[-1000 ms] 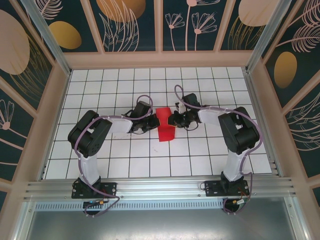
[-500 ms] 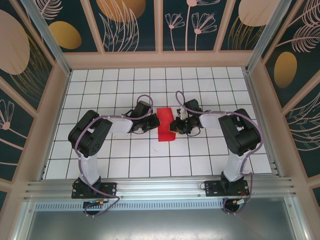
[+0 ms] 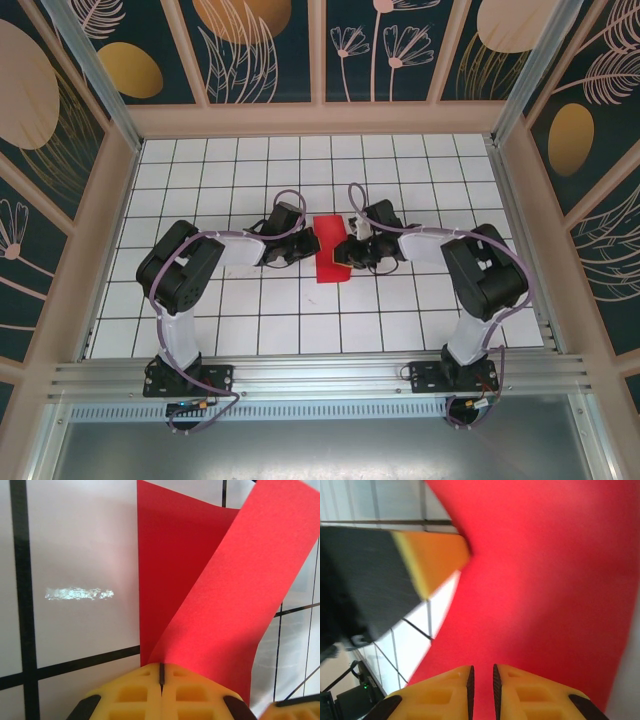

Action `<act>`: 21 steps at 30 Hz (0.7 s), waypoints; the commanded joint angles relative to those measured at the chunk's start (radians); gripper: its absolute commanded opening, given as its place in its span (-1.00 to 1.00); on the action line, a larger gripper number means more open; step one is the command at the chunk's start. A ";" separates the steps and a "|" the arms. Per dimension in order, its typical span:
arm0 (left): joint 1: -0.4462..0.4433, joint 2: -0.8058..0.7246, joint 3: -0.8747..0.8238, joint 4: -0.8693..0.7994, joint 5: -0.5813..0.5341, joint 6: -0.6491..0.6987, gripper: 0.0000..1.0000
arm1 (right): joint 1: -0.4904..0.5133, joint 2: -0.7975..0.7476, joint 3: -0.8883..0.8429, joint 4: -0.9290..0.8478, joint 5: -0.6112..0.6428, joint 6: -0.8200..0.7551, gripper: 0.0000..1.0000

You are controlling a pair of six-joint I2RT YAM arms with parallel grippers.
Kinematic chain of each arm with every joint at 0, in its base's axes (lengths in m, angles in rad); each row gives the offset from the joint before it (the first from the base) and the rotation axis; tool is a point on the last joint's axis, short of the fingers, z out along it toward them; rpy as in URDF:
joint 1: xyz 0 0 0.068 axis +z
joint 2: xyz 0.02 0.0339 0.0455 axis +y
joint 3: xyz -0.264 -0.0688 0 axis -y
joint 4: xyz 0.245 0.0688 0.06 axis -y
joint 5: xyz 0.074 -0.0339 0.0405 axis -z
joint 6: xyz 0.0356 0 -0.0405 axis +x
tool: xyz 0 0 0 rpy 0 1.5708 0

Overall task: Fold a paper plane with a square sheet of paper (pick it up from the middle)
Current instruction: Fold the square sheet of paper in half at the center of the table.

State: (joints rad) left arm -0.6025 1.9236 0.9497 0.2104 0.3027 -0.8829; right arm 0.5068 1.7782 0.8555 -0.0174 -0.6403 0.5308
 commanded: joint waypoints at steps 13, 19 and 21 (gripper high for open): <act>-0.005 0.061 -0.039 -0.091 -0.043 0.016 -1.00 | -0.004 -0.099 -0.023 -0.014 0.017 0.013 -0.57; -0.005 0.063 -0.029 -0.101 -0.043 0.022 -1.00 | -0.005 -0.097 -0.092 0.033 -0.007 0.039 -0.57; -0.004 0.064 -0.029 -0.101 -0.043 0.022 -1.00 | -0.001 -0.085 -0.113 0.045 -0.017 0.042 -0.57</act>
State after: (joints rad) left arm -0.6025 1.9232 0.9390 0.2314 0.3042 -0.8829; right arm 0.5037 1.6958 0.7815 0.0055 -0.6300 0.5541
